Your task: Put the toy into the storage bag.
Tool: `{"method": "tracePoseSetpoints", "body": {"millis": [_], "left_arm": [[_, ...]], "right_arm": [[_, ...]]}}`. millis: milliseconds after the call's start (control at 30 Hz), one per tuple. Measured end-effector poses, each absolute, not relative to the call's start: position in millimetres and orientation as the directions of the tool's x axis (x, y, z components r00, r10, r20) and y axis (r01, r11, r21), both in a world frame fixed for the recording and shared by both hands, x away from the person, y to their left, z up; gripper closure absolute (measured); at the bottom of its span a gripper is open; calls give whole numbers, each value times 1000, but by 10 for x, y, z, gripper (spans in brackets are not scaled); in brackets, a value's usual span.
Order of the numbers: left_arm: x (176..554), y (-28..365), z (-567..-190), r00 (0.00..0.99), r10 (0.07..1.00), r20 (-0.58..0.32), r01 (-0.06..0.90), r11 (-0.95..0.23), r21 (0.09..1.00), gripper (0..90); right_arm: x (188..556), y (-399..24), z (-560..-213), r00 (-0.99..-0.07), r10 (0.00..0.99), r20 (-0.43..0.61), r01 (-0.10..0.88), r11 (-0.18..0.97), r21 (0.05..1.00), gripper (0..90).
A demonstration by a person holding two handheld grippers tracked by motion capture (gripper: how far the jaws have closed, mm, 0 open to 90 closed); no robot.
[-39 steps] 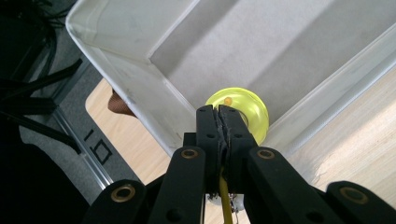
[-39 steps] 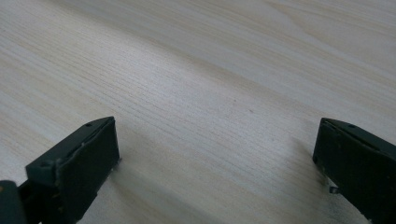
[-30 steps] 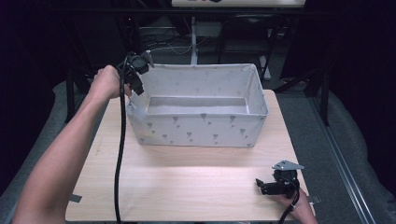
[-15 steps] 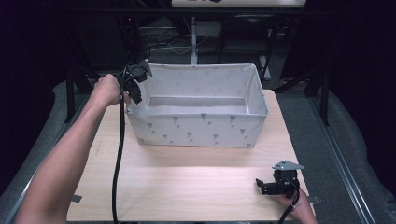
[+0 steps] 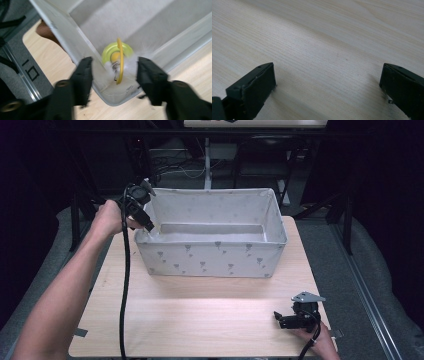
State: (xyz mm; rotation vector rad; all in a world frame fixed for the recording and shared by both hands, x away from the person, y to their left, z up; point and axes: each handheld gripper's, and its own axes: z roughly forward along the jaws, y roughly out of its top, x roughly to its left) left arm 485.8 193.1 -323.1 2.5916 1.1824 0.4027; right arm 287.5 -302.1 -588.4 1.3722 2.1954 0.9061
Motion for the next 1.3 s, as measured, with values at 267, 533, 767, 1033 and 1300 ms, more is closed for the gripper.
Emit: {"method": "tracePoseSetpoints", "body": {"millis": [267, 533, 767, 1033, 1300], "left_arm": [[4564, 2090, -3046, 596, 788, 155, 660, -590, 465, 144], [4213, 2283, -3054, 569, 802, 184, 624, -567, 538, 0], [3974, 2500, -3253, 546, 818, 180, 623, -540, 566, 0], [3766, 2746, -3688, 498, 856, 143, 644, -475, 600, 0], [3663, 2849, -4063, 468, 876, 120, 660, -436, 612, 0]], "right_arm": [[2873, -3020, -5883, -440, 898, 8, 642, 308, 702, 0], [2873, -3020, -5882, -440, 898, 6, 643, 311, 700, 0], [2873, -3021, -5882, -440, 898, 6, 643, 311, 700, 0], [2871, -3018, -5881, -438, 899, 7, 644, 308, 700, 0], [2871, -3017, -5881, -437, 899, 8, 645, 307, 700, 0]]}}
